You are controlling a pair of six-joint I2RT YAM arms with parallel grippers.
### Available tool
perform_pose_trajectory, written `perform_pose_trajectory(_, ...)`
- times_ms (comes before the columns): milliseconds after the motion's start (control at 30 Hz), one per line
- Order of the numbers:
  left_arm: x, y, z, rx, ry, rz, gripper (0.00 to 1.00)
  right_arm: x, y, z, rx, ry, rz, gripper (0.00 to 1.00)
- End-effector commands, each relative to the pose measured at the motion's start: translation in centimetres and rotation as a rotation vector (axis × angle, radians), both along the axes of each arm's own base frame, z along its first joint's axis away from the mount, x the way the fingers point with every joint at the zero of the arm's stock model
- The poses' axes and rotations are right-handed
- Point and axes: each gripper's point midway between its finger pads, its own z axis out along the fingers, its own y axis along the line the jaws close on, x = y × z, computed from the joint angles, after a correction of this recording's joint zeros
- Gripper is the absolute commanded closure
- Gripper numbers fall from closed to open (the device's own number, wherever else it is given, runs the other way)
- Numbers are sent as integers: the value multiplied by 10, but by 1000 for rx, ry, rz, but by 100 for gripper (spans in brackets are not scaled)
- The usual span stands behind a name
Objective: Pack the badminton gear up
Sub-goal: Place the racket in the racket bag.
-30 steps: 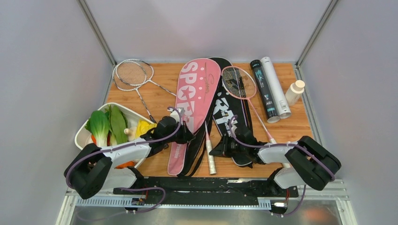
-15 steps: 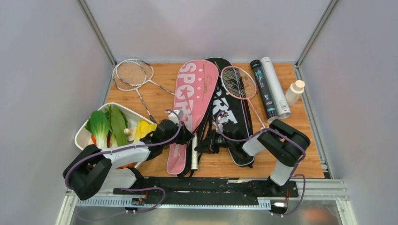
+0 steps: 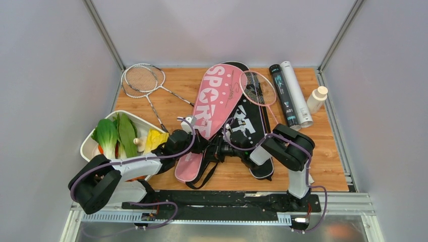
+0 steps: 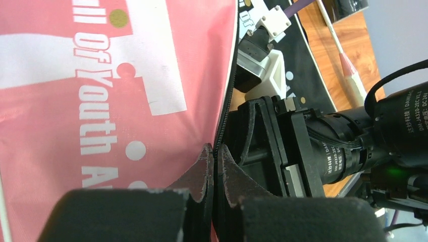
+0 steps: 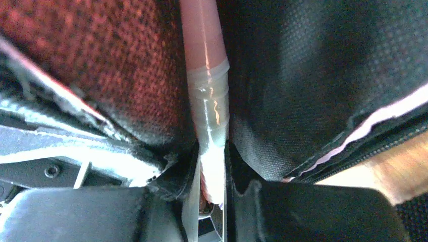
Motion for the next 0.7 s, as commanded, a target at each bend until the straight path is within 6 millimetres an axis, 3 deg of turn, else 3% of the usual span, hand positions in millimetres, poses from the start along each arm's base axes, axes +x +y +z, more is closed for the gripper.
perform_pose_trajectory(0, -40, -14, -7, -39, 92, -128, 100, 59, 20, 63, 177, -132, -193, 85)
perform_pose_trajectory(200, -25, -1, -5, -12, 82, -10, 100, 59, 26, 64, 114, -177, -156, 71)
perform_pose_trajectory(300, -14, 8, -6, 61, 93, 60, 100, 49, 22, 50, -64, -246, -54, 64)
perform_pose_trajectory(367, -7, 15, -5, 124, 95, 100, 100, 40, 6, 38, -197, -305, -1, 60)
perform_pose_trajectory(500, 2, 21, -5, 213, 111, 137, 100, 26, -47, 17, -456, -387, 40, 49)
perform_pose_trajectory(667, 5, 17, -9, 219, 135, 146, 100, 22, -91, 38, -588, -527, 48, 42)
